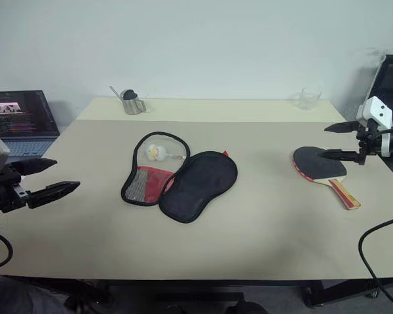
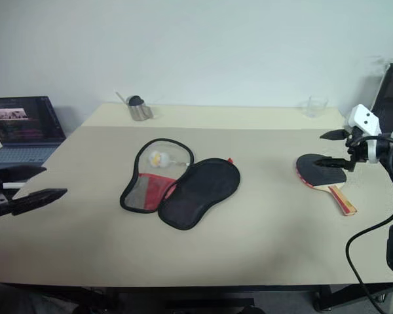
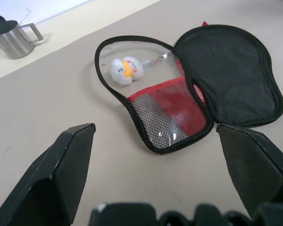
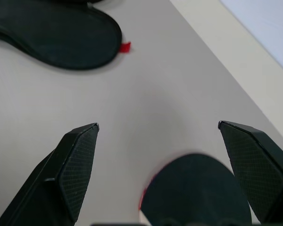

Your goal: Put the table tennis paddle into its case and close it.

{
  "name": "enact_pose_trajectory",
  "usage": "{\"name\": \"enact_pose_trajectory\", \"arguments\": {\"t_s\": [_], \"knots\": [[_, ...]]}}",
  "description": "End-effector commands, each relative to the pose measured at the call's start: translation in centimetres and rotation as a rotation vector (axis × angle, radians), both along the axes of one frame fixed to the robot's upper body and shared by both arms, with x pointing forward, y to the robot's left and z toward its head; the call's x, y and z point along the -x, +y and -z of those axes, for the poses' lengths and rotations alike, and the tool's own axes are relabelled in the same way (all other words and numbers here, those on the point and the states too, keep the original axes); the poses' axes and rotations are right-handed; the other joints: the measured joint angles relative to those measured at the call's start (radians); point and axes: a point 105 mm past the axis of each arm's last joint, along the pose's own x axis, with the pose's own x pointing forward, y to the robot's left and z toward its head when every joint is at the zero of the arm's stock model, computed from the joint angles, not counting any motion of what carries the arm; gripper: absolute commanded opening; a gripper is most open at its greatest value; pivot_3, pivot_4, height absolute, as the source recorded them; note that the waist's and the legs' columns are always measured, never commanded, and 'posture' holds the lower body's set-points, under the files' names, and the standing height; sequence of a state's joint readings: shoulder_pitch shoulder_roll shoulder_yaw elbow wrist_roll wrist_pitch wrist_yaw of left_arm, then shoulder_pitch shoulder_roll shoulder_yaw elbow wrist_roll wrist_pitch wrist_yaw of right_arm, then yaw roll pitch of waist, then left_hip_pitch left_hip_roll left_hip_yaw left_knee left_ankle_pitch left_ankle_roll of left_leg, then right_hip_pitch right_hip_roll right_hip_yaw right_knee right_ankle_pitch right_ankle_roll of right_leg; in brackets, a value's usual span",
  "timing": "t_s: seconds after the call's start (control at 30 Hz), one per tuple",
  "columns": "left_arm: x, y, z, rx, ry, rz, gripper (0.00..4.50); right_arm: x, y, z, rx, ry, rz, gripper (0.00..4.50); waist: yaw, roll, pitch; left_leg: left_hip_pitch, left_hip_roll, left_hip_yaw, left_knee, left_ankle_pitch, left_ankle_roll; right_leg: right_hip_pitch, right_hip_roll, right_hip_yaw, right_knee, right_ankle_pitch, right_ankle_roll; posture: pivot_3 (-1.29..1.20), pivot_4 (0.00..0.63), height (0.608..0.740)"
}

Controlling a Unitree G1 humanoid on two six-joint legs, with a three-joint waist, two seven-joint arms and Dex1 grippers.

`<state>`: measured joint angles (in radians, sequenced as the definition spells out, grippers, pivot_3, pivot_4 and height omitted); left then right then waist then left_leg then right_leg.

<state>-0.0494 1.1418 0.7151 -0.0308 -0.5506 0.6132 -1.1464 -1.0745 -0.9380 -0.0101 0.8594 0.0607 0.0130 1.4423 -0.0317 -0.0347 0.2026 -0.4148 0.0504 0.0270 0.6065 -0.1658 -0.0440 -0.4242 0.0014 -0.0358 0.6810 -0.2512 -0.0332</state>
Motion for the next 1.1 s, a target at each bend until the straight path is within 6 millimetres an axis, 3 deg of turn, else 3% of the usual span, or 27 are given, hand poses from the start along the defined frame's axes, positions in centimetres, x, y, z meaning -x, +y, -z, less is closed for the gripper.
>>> {"name": "enact_pose_trajectory", "arguments": {"t_s": [0.03, 0.33, 0.6, 0.7, 0.83, 1.0, 1.1], "knots": [[0.4, -0.3, -1.5, -0.020, -0.040, 0.011, 4.50, 0.2, 1.1, -1.7, -0.040, -0.057, -0.048, 4.46, -0.001, 0.000, 0.000, 0.000, 0.000, 0.000, 0.000, 0.000, 0.000, 0.000, 0.000, 0.000, 0.000, 0.000, 0.000, 0.00, 0.150, 0.740], [0.6, -0.5, -1.3, 0.002, -0.056, 0.008, 4.50, -0.2, 2.1, -1.5, -0.031, -0.046, -0.065, 4.46, 0.001, 0.000, 0.000, 0.000, 0.000, 0.000, 0.000, 0.000, 0.000, 0.000, 0.000, 0.000, 0.000, 0.000, 0.000, 0.00, 0.150, 0.740], [-2.2, -1.1, -0.3, 0.018, -0.071, -0.021, 4.50, 0.2, 1.5, -1.0, -0.046, -0.034, -0.043, 4.46, 0.004, 0.000, 0.000, 0.000, 0.000, 0.000, 0.001, 0.000, 0.000, 0.001, 0.000, -0.001, 0.000, 0.000, 0.000, 0.00, 0.150, 0.740], [-3.4, -2.1, 0.0, 0.023, -0.083, -0.001, 4.50, 0.2, 1.9, -1.1, -0.049, -0.054, -0.058, 4.46, 0.003, 0.000, 0.000, 0.000, 0.000, 0.000, 0.001, 0.000, 0.000, 0.001, 0.000, 0.000, 0.000, 0.001, 0.001, 0.00, 0.150, 0.740], [-3.4, -4.7, 2.3, 0.003, -0.007, 0.101, 4.50, 0.2, 3.1, -0.1, -0.068, -0.037, -0.080, 4.46, -0.002, 0.000, 0.000, 0.000, 0.000, 0.001, 0.001, 0.000, 0.000, 0.001, 0.000, 0.001, 0.000, 0.001, 0.001, 0.00, 0.150, 0.740], [-4.8, -5.7, 3.2, 0.028, -0.008, 0.072, 4.50, 0.7, 3.6, -0.2, -0.084, -0.051, -0.084, 4.46, 0.002, 0.000, 0.000, 0.000, 0.000, 0.000, 0.001, 0.000, 0.000, 0.000, 0.001, 0.000, 0.001, 0.001, 0.001, 0.00, 0.150, 0.740], [-5.5, -8.9, 4.6, 0.053, 0.020, 0.156, 4.50, 0.8, 3.9, -0.3, -0.091, -0.059, -0.088, 4.46, 0.004, 0.000, 0.000, 0.000, 0.000, 0.000, 0.002, 0.000, 0.000, 0.001, 0.001, 0.000, 0.001, 0.001, 0.001, 0.00, 0.150, 0.740]]}}
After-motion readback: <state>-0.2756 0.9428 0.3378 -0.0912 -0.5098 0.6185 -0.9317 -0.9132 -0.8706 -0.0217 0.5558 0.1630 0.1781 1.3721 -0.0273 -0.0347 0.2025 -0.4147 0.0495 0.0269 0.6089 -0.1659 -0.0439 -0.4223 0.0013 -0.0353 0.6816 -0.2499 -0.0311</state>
